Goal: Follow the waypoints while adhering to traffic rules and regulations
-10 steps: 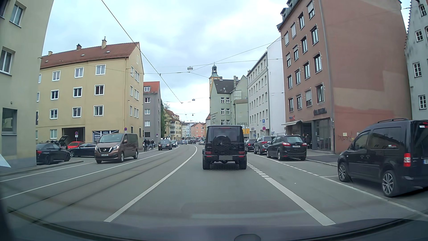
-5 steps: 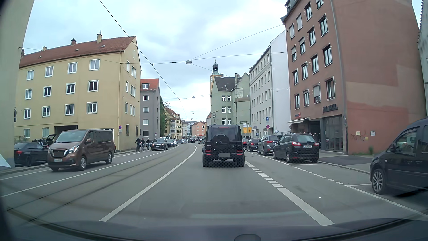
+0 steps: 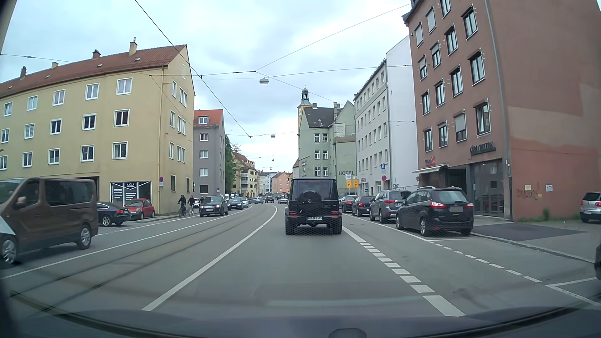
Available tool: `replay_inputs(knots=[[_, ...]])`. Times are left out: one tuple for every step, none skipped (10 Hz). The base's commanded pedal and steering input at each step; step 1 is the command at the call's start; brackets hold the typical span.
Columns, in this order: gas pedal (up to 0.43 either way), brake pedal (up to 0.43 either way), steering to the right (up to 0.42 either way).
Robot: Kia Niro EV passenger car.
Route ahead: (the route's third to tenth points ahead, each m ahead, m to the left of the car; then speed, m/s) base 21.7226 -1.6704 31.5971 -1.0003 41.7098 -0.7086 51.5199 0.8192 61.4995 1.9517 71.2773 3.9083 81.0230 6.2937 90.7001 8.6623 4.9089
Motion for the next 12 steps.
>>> replay_inputs(knots=[[0.157,0.000,-0.020],[0.169,0.000,-0.020],[0.209,0.000,-0.021],[0.209,0.000,-0.023],[0.209,0.000,-0.024],[0.209,0.000,-0.024],[0.209,0.000,-0.024],[0.209,0.000,-0.024],[0.197,0.000,-0.024],[0.189,0.000,-0.023],[0.169,0.000,-0.021],[0.169,0.000,-0.020]])
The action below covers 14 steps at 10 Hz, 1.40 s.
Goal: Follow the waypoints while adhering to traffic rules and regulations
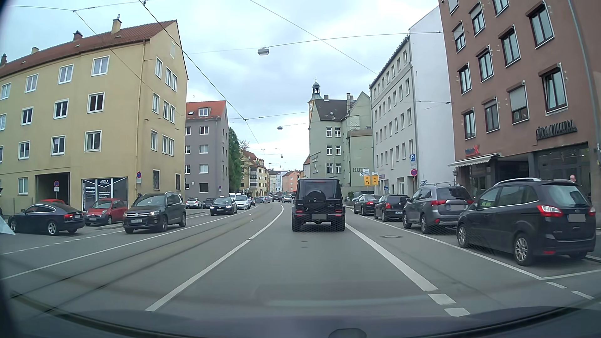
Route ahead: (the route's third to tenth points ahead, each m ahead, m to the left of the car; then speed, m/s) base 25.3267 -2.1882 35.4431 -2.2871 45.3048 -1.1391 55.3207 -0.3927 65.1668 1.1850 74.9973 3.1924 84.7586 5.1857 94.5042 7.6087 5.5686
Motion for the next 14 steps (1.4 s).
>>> replay_inputs(knots=[[0.157,0.000,-0.018],[0.157,0.000,-0.016],[0.157,0.000,-0.013],[0.150,0.000,-0.010],[0.150,0.000,-0.008],[0.150,0.000,-0.008],[0.150,0.000,-0.007],[0.157,0.000,-0.006],[0.157,0.000,-0.006],[0.157,0.000,-0.006],[0.169,0.000,-0.005],[0.189,0.000,-0.005],[0.189,0.000,-0.005],[0.189,0.000,-0.005]])
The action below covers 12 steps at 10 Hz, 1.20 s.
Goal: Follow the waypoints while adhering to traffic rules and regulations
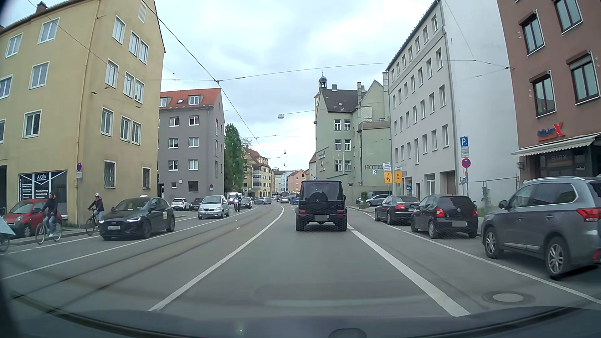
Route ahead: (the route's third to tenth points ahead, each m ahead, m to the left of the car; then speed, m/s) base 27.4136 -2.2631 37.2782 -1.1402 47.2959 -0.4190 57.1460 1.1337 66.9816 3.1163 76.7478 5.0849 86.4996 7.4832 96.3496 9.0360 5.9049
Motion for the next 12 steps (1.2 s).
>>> replay_inputs(knots=[[0.189,0.000,-0.005],[0.189,0.000,-0.004],[0.189,0.000,-0.004],[0.189,0.000,-0.003],[0.189,0.000,-0.003],[0.169,0.000,-0.003],[0.169,0.000,-0.003],[0.169,0.000,-0.003],[0.150,0.000,-0.003],[0.130,0.000,-0.003],[0.130,0.000,-0.003],[0.118,0.000,-0.003]])
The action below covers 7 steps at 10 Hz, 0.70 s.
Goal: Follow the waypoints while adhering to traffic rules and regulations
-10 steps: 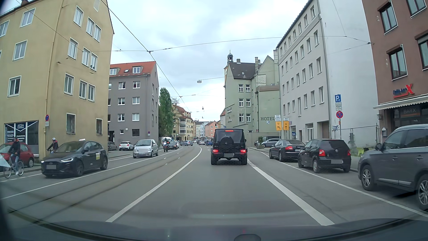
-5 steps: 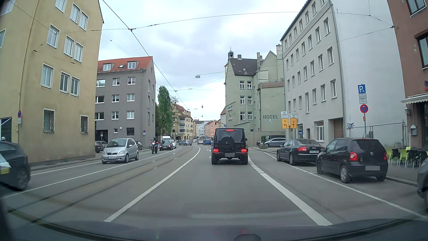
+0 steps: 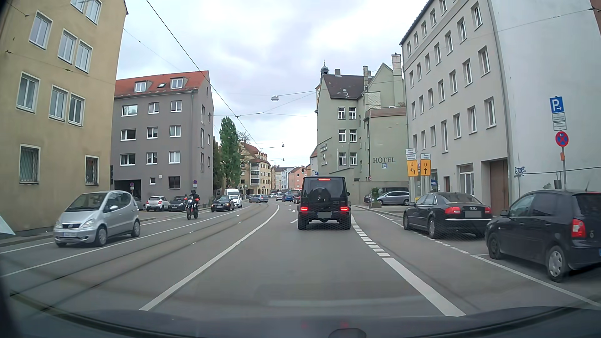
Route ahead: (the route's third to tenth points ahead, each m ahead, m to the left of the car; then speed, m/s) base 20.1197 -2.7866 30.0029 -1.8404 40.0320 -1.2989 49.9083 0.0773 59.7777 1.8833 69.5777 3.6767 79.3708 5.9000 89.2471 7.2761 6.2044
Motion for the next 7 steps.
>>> replay_inputs(knots=[[0.098,0.000,-0.003],[0.098,0.000,-0.003],[0.087,0.000,-0.003],[0.087,0.000,-0.003],[0.087,0.000,-0.003],[0.079,0.000,-0.003],[0.079,0.000,-0.003]])
